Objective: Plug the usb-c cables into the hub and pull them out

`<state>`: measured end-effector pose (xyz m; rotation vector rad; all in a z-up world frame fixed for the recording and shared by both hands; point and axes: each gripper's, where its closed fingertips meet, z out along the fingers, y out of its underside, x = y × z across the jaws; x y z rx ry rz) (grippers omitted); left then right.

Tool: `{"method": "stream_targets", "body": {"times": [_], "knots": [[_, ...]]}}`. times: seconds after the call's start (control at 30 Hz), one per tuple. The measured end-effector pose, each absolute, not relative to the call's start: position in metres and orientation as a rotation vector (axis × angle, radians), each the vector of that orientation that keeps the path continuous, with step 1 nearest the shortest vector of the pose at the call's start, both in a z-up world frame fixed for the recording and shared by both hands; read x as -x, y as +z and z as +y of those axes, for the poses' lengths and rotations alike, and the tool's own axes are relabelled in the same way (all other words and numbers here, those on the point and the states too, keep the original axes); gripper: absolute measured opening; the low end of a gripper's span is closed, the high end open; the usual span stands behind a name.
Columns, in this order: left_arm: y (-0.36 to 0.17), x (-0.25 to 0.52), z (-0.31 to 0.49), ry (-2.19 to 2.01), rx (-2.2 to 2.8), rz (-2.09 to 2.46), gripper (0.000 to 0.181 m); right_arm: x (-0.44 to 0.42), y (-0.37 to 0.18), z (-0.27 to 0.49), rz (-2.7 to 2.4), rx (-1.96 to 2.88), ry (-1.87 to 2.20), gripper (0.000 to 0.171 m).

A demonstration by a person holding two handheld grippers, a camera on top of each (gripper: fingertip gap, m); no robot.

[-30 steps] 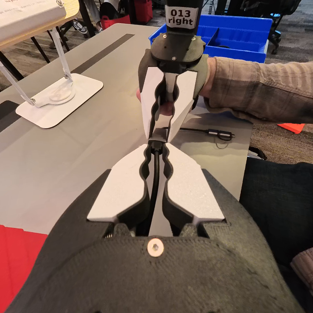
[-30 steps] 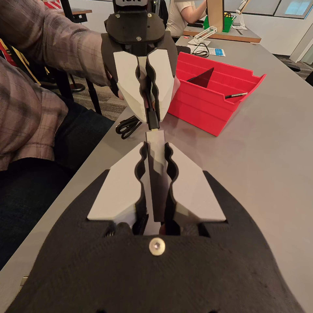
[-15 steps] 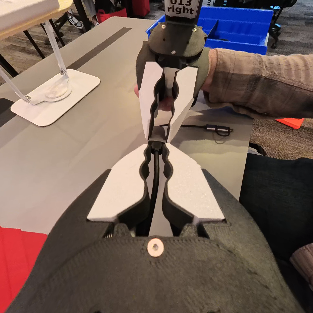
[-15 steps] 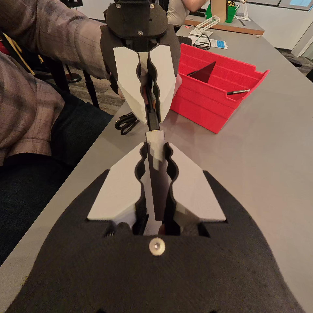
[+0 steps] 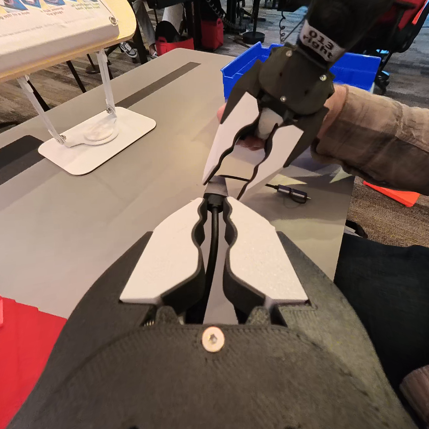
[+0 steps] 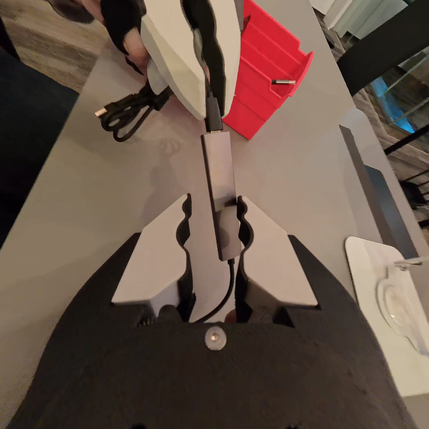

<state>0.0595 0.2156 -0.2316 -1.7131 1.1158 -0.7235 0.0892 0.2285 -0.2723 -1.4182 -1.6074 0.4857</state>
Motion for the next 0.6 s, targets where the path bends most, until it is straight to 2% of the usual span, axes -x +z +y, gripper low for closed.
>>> {"method": "stream_targets", "body": {"times": [0.07,0.17,0.27,0.6], "knots": [[-0.232,-0.061,0.215,-0.724,1.716,1.108,0.012,-0.088,-0.275,0.233,-1.605,1.406,0.374,0.036],[-0.23,-0.064,0.214,-0.751,1.724,1.084,0.012,-0.084,-0.274,0.243,-1.556,1.351,0.193,0.021],[-0.228,-0.063,0.216,-0.752,1.733,1.054,0.012,-0.084,-0.27,0.25,-1.515,1.32,0.058,0.015],[-0.205,-0.06,0.219,-0.786,1.653,0.973,0.011,-0.094,-0.257,0.253,-1.482,1.369,-0.018,0.006]]}}
